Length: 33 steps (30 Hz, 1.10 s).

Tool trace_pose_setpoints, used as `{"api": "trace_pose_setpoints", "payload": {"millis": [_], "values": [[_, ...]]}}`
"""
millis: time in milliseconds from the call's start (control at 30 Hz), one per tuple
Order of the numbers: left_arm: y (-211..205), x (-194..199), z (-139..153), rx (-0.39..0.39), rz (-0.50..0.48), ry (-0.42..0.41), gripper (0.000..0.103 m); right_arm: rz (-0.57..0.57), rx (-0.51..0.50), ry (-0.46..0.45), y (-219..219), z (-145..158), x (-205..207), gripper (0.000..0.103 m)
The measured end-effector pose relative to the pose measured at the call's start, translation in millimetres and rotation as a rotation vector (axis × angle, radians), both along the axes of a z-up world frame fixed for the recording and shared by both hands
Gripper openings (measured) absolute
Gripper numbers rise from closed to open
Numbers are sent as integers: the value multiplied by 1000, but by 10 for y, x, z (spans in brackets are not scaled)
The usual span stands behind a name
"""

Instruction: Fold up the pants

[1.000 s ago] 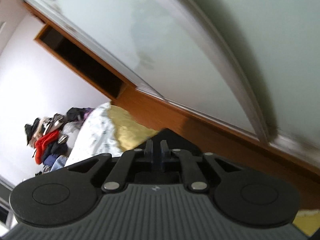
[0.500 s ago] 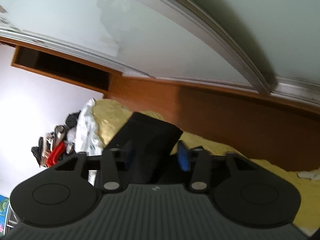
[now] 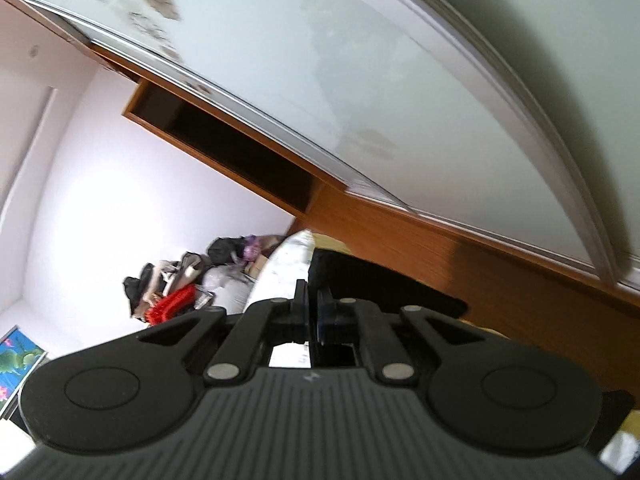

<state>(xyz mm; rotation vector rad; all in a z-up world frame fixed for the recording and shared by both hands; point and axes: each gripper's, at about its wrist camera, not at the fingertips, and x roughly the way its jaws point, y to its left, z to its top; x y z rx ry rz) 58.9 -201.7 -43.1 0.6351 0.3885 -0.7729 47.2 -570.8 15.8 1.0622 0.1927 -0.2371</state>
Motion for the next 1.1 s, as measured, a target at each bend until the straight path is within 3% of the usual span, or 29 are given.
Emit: {"api": "trace_pose_setpoints", "payload": {"millis": [67,133,200,300,467,633,767,867,1000,1100], "values": [[-5,27,3,-11,12,4,77,6,-7,-33,28,114,-4,6],[1,45,14,-28,25,3,63,1,-25,-57,38,229,-30,6],[24,76,25,-51,37,27,34,1,-44,-69,46,293,-70,6],[66,150,54,-91,70,89,11,3,-75,-60,52,342,-101,6],[156,225,154,-112,87,77,10,-13,-75,-6,-2,273,-119,6],[382,426,439,-212,140,95,10,-19,-18,17,-169,101,-93,6],[474,329,502,-219,64,172,10,-25,-93,-53,-135,112,-370,5],[386,194,352,-172,-21,255,10,-74,-118,37,-181,-122,-679,6],[241,-4,144,-102,-85,279,10,-150,73,148,-408,-737,-1028,5],[225,-85,118,-99,-93,287,10,-170,117,158,-420,-948,-1174,5]]}}
